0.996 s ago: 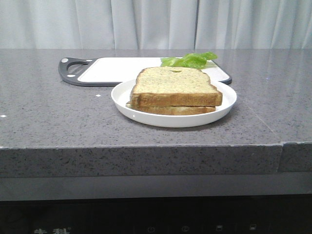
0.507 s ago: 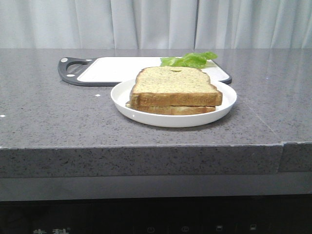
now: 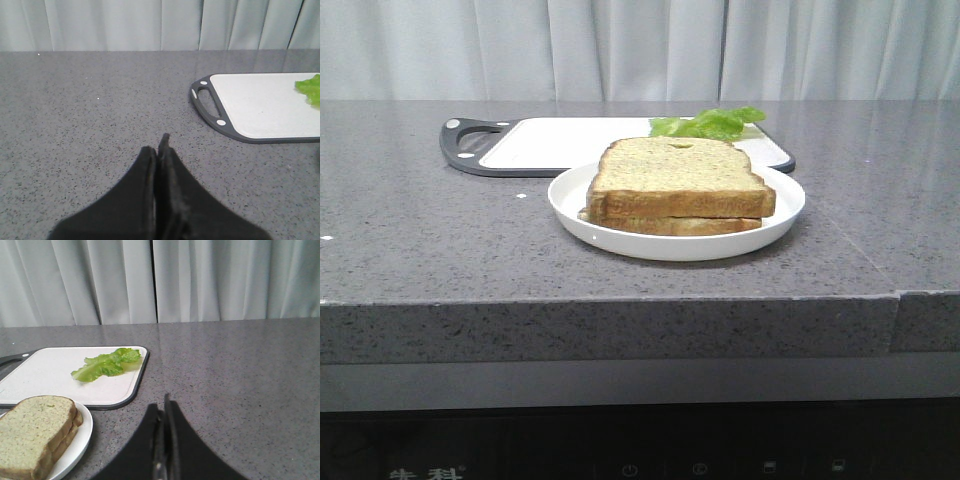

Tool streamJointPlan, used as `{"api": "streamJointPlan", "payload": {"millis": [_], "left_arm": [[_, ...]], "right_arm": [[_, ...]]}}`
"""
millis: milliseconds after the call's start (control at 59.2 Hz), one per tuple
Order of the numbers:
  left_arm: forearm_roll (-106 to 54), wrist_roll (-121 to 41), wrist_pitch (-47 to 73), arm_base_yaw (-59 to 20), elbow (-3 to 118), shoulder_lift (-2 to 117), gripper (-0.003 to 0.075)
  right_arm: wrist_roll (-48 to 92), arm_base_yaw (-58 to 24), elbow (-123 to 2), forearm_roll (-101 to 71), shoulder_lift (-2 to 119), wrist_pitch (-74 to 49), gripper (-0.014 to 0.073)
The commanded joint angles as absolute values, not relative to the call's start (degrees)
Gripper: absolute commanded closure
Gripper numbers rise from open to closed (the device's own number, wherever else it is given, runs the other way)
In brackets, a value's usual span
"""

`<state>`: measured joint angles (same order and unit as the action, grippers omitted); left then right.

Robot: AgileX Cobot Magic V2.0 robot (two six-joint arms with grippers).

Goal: Left arm grabs bread, right arm adds lettuce

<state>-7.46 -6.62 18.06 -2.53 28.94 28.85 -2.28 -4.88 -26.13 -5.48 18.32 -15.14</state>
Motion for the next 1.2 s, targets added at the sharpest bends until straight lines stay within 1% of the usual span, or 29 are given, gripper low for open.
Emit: {"api": "streamJointPlan", "payload": {"millis": [0,84,118,152,186,236,253,287,304,321,355,371,388,422,439,507,557,608,743,861,1182], "left_arm": [[-7.5,-6.3,14.0,-2.4,32.3,32.4,0.074],[-7.5,-6.3,13.9,-2.4,32.7,33.1,0.0734],[-7.5,-6.3,13.9,-2.4,32.7,33.1,0.0713],[-7.5,-6.3,13.9,-2.4,32.7,33.1,0.0674],[-7.5,-6.3,13.8,-2.4,32.7,33.1,0.0618],[-7.5,-6.3,13.8,-2.4,32.7,33.1,0.0511],[-7.5,-6.3,13.7,-2.4,32.7,33.1,0.0455],[-7.5,-6.3,13.6,-2.4,32.7,33.1,0.0374],[-7.5,-6.3,13.6,-2.4,32.7,33.1,0.0314],[-7.5,-6.3,13.6,-2.4,32.7,33.1,0.0274],[-7.5,-6.3,13.6,-2.4,32.7,33.1,0.0172],[-7.5,-6.3,13.6,-2.4,32.7,33.1,0.0132],[-7.5,-6.3,13.6,-2.4,32.7,33.1,0.011],[-7.5,-6.3,13.6,-2.4,32.7,33.1,0.0076],[-7.5,-6.3,13.6,-2.4,32.7,33.1,0.006],[-9.4,-6.3,14.0,-2.4,32.7,33.1,0.0048],[-11.3,-6.3,15.7,-2.4,33.2,33.4,0.0048],[-13.4,-6.3,18.1,-2.5,34.2,34.6,0.0048],[-18.8,-6.4,27.5,-4.6,41.1,42.1,0.0048],[-23.2,-6.4,34.5,-9.5,49.0,51.3,0.0049],[-25.6,-6.4,35.7,-26.9,65.1,74.8,0.0049]], "right_arm": [[-1.9,-4.6,-30.1,-4.8,22.6,-11.9,0.0655],[-1.9,-4.6,-30.3,-4.8,23.7,-11.9,0.0655],[-1.9,-4.6,-30.3,-4.8,23.8,-12.0,0.0655],[-1.9,-4.6,-30.3,-4.8,23.8,-12.1,0.0655],[-1.9,-4.6,-30.3,-4.8,23.8,-12.1,0.065],[-1.9,-4.6,-30.3,-4.8,23.8,-12.0,0.0622],[-1.9,-4.6,-30.3,-4.8,23.8,-12.0,0.0599],[-1.9,-4.6,-30.3,-4.8,23.8,-12.0,0.0554],[-1.9,-4.6,-30.3,-4.8,23.8,-12.1,0.0513],[-1.9,-4.6,-30.3,-4.8,23.8,-12.1,0.0482],[-1.9,-4.6,-30.3,-4.8,23.8,-12.1,0.0377],[-1.9,-4.6,-30.3,-4.8,23.8,-12.1,0.0338],[-1.9,-4.6,-30.3,-4.8,23.8,-12.1,0.028],[-1.9,-4.6,-30.3,-4.8,23.8,-12.2,0.0204],[-1.9,-4.6,-30.3,-4.8,23.8,-12.2,0.0151],[-1.9,-4.6,-30.3,-4.8,23.8,-12.2,0.0032],[-1.9,-4.6,-30.3,-4.8,23.8,-12.2,-0.002],[-1.9,-4.6,-30.3,-4.8,23.8,-12.2,-0.0041],[-1.9,-4.6,-30.3,-4.8,23.8,-12.2,-0.0036],[-1.9,-4.6,-30.3,-4.8,23.8,-12.5,-0.0036],[-1.9,-4.6,-30.3,-4.8,23.8,-12.6,-0.0036]]}}
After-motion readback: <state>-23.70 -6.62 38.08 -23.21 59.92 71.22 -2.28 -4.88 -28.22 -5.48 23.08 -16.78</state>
